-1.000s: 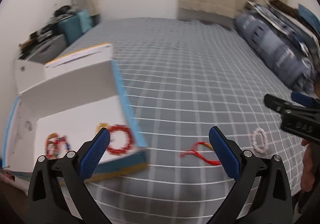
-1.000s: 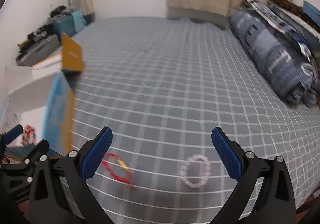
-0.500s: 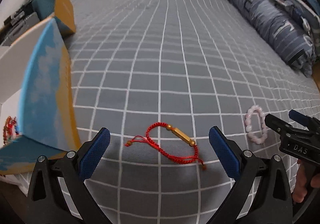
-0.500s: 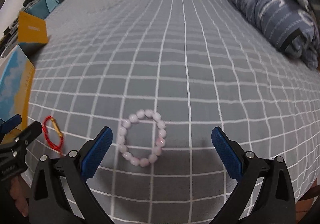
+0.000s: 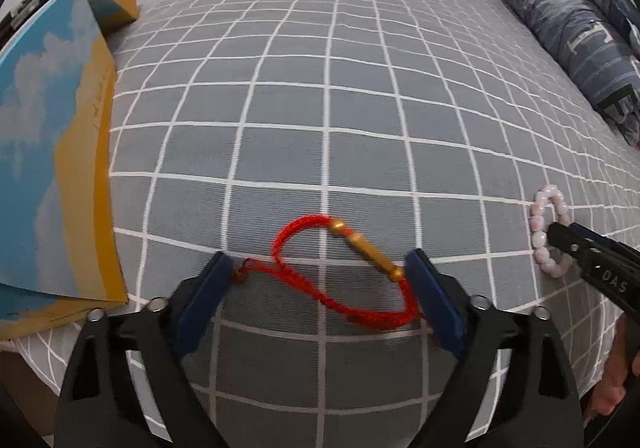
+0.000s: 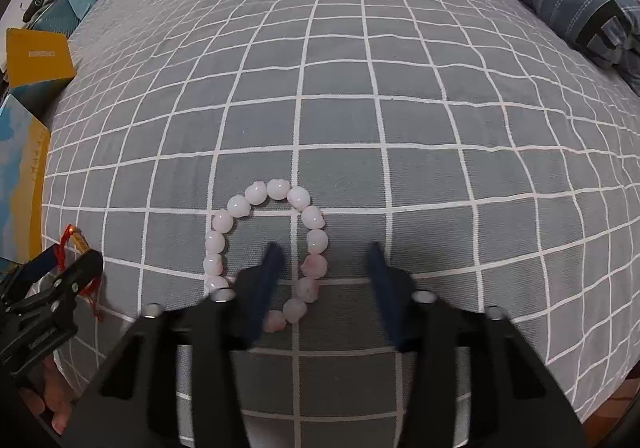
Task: Organize jewelry
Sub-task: 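Grasp the red string bracelet with the left tool while the right tool grasps the pink bead bracelet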
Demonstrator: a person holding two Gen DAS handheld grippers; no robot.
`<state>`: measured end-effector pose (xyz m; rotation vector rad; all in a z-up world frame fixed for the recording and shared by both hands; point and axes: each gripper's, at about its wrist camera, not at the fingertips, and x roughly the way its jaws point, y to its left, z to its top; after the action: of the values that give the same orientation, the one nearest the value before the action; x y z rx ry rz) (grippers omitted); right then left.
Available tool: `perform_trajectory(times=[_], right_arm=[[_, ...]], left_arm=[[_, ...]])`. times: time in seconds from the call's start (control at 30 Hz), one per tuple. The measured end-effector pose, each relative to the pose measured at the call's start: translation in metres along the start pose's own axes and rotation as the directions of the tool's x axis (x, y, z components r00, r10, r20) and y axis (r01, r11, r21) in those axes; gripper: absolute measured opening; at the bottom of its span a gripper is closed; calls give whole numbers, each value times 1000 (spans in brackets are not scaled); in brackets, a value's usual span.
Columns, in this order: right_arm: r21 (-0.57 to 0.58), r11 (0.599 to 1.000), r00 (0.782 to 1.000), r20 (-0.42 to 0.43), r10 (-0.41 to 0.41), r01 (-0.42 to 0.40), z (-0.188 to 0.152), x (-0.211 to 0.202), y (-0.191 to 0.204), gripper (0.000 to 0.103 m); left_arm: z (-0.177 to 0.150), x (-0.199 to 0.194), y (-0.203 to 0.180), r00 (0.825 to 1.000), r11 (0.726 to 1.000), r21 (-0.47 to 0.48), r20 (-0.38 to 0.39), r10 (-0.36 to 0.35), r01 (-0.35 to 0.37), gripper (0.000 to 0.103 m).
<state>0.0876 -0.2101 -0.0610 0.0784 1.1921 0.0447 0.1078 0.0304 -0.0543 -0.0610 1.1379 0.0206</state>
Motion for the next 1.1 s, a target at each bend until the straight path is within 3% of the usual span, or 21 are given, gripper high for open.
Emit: perform_trajectory(times=[0.1, 0.13, 0.17, 0.23, 0.77, 1.1], right_arm=[[6, 1000, 1000, -5, 15, -15, -1, -2, -4, 13], [8, 1000, 1000, -5, 15, -15, 2, -2, -4, 11], [10, 1000, 1000, -4, 15, -15, 3, -2, -6, 11], [20, 1000, 1000, -3, 20, -20, 5, -5, -11, 11], [28, 998, 997, 66, 48, -50, 14, -29, 8, 11], [11, 997, 991, 114, 71, -72, 16, -48, 12, 11]], left_arm=[[-2, -3, -1, 1000, 1000, 17, 3, 3, -3, 54], [-2, -4, 1, 1000, 1000, 12, 5, 0, 0, 39], [-4, -8, 5, 1000, 1000, 7, 6, -5, 5, 32], [-2, -9, 2, 1000, 1000, 3, 5, -11, 11, 9], [2, -32, 4, 995, 999, 42, 98, 6, -10, 9], [5, -53, 9, 991, 999, 39, 134, -19, 14, 9]])
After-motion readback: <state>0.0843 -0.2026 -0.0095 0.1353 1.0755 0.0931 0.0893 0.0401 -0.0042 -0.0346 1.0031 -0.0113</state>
